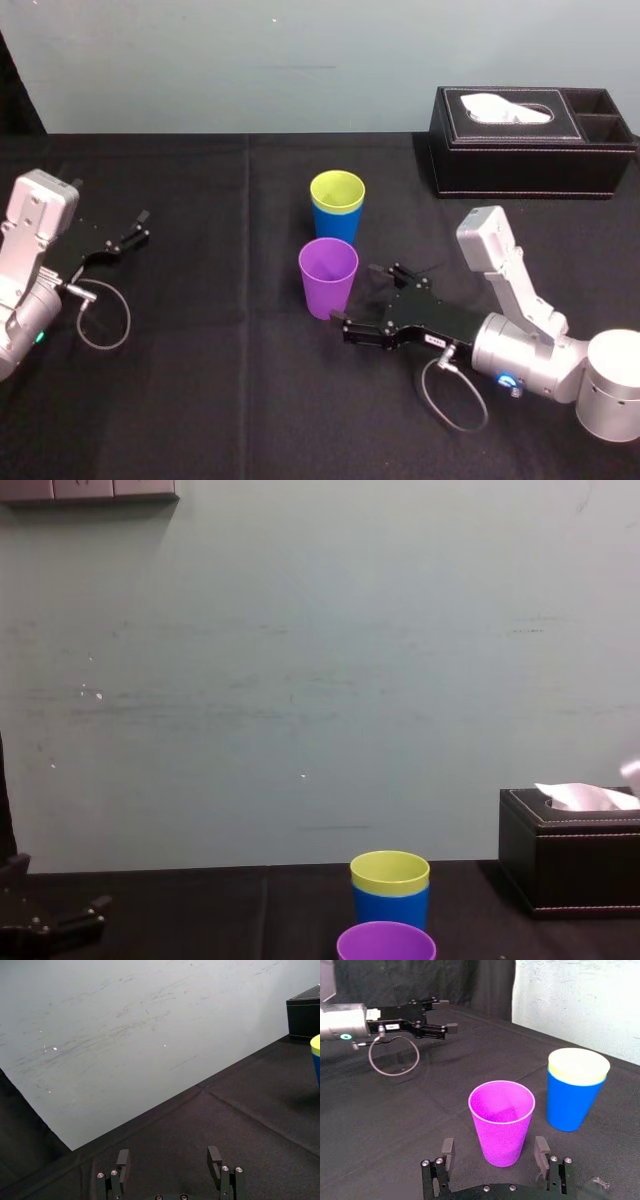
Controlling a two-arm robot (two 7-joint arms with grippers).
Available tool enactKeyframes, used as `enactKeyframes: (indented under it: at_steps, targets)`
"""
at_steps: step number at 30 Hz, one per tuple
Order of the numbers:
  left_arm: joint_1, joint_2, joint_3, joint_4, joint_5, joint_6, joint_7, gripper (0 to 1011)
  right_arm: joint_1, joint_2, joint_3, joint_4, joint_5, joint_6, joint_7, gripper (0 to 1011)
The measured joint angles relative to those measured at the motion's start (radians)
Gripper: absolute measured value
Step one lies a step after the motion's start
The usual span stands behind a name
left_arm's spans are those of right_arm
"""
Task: Stack the three plastic cups sequentially using one hand.
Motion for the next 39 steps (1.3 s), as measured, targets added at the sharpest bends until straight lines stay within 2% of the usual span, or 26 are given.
enactKeyframes:
  at_steps: [16,27,39]
  targets:
    - [0.0,0.0,0.0,0.0,0.0,0.0,0.0,1011,0.065,-0.076,-0.015,0.085,0.009,0.045,-0.008,1000]
    - [0.0,0.0,0.0,0.0,0.0,0.0,0.0,1011,0.087,-0.099,-0.03,0.108,0.001,0.054,-0.013,1000]
    - [0.0,0.0,0.0,0.0,0.0,0.0,0.0,1011,0.097,-0.123,-0.037,0.125,-0.031,0.041,-0.042,1000]
